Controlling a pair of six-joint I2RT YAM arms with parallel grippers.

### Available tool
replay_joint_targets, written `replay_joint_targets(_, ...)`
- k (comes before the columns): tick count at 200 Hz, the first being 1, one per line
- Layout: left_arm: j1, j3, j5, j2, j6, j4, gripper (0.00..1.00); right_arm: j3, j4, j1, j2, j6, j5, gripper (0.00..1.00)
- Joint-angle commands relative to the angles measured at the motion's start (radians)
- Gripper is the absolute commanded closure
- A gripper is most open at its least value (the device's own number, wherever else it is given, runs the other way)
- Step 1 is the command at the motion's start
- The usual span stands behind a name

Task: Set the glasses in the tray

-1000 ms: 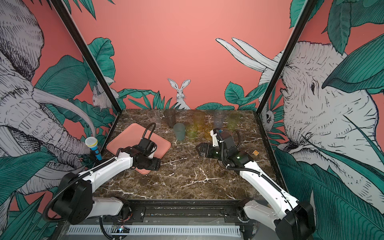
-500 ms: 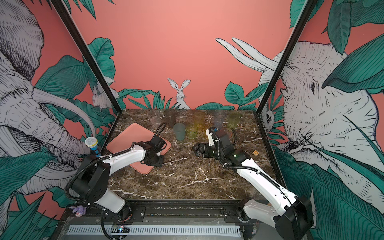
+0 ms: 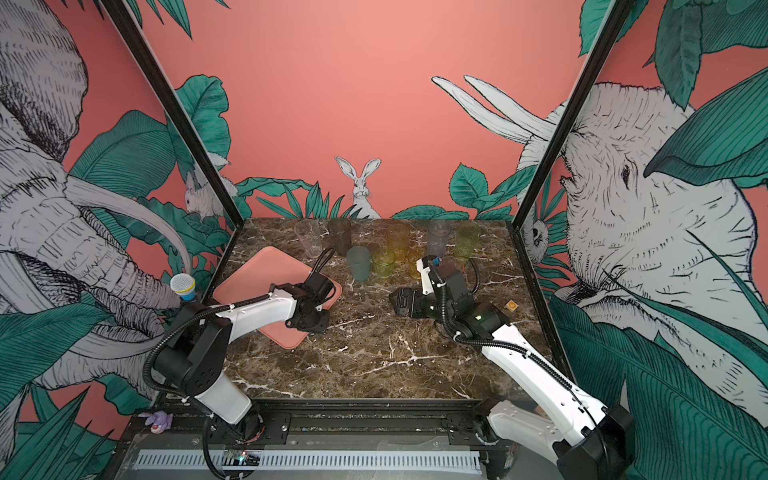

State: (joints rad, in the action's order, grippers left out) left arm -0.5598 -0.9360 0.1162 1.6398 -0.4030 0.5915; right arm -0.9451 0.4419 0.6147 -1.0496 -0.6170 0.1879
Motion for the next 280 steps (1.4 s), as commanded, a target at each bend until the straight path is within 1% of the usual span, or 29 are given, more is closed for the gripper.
replay_joint_targets(1,-0.007,0.01,-0.039,0.001,-0.029,-0.023,0.72,-0.004,0.014,0.006,0.028,0.007,-0.03,0.01)
replay_joint_targets(25,-0.026,0.007,-0.046,0.006,-0.041,-0.029,0.74,-0.001,0.026,0.006,0.043,0.004,-0.049,0.01)
replay_joint_targets(46,-0.056,-0.013,-0.025,0.017,-0.066,-0.003,0.75,0.002,0.03,0.007,0.051,0.002,-0.051,0.01)
replay_joint_targets(75,-0.101,-0.014,-0.059,0.033,-0.132,-0.012,0.79,-0.004,0.045,0.007,0.051,-0.001,-0.055,0.01)
replay_joint_targets(90,-0.133,-0.019,-0.058,0.038,-0.163,-0.01,0.8,-0.004,0.054,0.007,0.052,-0.005,-0.062,0.01)
replay_joint_targets(98,-0.135,-0.021,-0.059,0.041,-0.178,-0.009,0.81,-0.003,0.058,0.006,0.055,-0.007,-0.065,0.01)
replay_joint_targets(100,-0.158,-0.021,-0.059,0.04,-0.182,-0.009,0.81,-0.003,0.058,0.005,0.056,-0.007,-0.066,0.01)
replay_joint_targets(103,-0.168,-0.022,-0.059,0.041,-0.188,-0.009,0.81,-0.002,0.059,0.006,0.056,-0.008,-0.068,0.01)
replay_joint_targets(130,-0.213,-0.033,-0.08,0.043,-0.238,-0.025,0.83,0.004,0.073,0.005,0.063,-0.016,-0.091,0.01)
replay_joint_targets(175,-0.308,-0.073,-0.125,0.076,-0.334,-0.097,0.84,0.001,0.108,0.005,0.076,-0.022,-0.12,0.01)
replay_joint_targets(242,-0.424,-0.199,-0.158,0.188,-0.431,-0.177,0.84,-0.014,0.219,-0.007,0.145,-0.012,-0.232,0.01)
replay_joint_targets(280,-0.467,-0.262,-0.181,0.253,-0.49,-0.245,0.85,-0.031,0.305,-0.062,0.217,-0.013,-0.295,0.01)
